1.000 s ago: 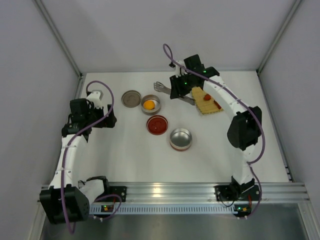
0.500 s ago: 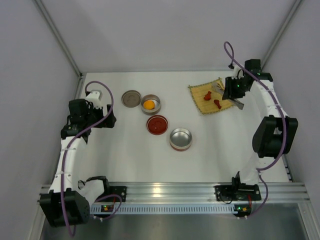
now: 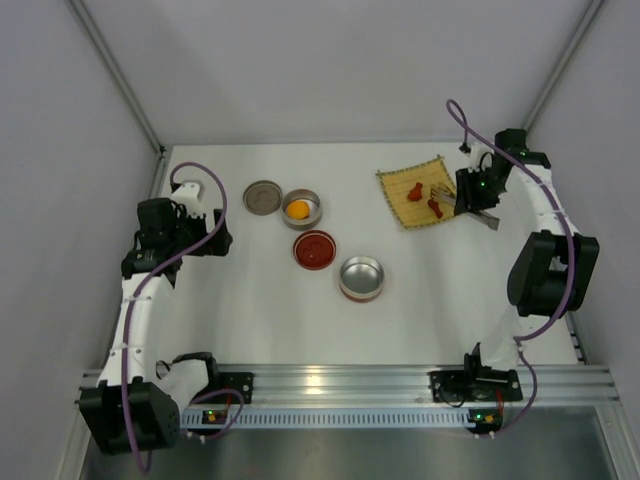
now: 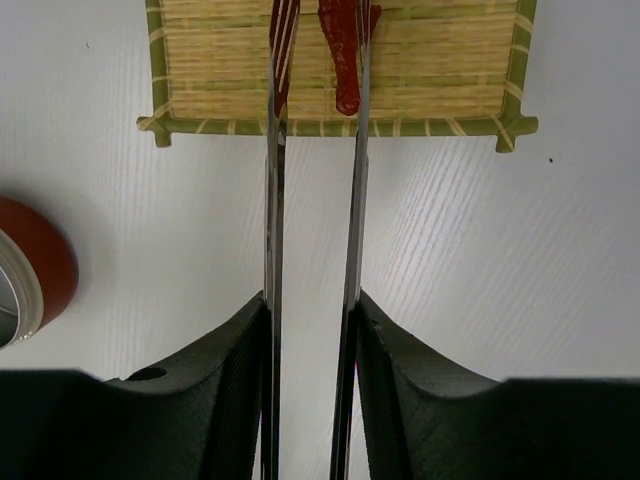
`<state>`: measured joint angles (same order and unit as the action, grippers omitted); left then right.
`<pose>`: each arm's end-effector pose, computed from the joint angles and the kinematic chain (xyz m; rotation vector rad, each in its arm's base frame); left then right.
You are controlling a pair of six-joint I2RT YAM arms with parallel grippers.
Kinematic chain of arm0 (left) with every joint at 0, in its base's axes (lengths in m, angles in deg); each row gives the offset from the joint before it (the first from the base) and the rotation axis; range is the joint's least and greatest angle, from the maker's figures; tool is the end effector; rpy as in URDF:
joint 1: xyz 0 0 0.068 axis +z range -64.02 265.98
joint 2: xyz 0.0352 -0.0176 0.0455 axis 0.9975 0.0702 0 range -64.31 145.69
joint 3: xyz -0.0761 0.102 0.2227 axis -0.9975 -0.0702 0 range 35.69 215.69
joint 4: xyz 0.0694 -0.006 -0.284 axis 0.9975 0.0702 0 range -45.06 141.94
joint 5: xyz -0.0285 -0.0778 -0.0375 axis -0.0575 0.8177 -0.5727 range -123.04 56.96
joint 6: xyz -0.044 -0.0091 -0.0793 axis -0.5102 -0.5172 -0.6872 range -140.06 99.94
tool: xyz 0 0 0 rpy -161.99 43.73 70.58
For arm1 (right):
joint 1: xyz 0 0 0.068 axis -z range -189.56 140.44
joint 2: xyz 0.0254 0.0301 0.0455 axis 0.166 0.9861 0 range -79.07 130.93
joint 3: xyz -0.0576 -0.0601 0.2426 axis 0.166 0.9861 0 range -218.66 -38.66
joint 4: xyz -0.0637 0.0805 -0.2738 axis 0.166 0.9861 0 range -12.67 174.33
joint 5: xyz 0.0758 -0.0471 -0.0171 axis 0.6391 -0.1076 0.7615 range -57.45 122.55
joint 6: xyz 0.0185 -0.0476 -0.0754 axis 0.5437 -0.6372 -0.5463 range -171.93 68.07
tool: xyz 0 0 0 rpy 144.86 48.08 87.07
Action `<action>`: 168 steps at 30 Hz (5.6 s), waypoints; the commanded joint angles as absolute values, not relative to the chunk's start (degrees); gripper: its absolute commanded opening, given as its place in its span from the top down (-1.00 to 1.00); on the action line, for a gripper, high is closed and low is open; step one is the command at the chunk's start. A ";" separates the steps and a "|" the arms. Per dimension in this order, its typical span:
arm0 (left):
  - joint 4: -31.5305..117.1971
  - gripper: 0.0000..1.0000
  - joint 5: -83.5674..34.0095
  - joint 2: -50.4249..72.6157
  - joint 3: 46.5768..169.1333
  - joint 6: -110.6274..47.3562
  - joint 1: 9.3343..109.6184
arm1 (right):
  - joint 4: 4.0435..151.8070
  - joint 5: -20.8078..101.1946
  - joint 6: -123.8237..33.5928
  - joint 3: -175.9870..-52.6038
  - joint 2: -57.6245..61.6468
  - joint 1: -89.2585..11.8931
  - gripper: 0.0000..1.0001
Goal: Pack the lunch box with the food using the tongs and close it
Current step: Pick up the fake food from the plate, then place the fake food in the packing box, then pick up the fake food from the plate.
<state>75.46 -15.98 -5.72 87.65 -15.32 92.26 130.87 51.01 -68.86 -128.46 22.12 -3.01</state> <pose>0.2962 0.0086 0.2601 0.1336 2.1909 -0.2223 0.4166 -0.0218 0.2227 -0.3332 2.6155 0.3000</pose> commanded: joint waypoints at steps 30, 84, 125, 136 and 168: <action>74.12 -0.97 -15.11 -6.13 88.86 -15.22 92.39 | 127.08 49.78 -68.89 -127.08 24.73 -2.61 0.01; 74.47 -0.97 -16.52 -5.16 90.18 -15.31 92.30 | 136.22 59.80 -68.46 -126.13 7.25 -16.14 0.59; 77.10 -0.97 -16.43 -6.92 89.74 -12.85 92.39 | 148.53 59.54 -79.27 -108.54 -1.99 -35.83 0.71; 77.10 -0.97 -15.29 -7.09 88.51 -12.58 92.39 | 144.48 57.25 -76.72 -109.32 0.30 -36.19 0.31; 77.02 -0.97 -15.20 -7.45 88.07 -12.32 92.39 | 138.25 50.75 -69.70 -119.78 1.17 -23.81 0.18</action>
<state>76.73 -15.92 -6.47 87.69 -12.79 92.26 145.18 52.89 -73.14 -118.95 1.00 -28.89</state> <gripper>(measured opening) 0.984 0.415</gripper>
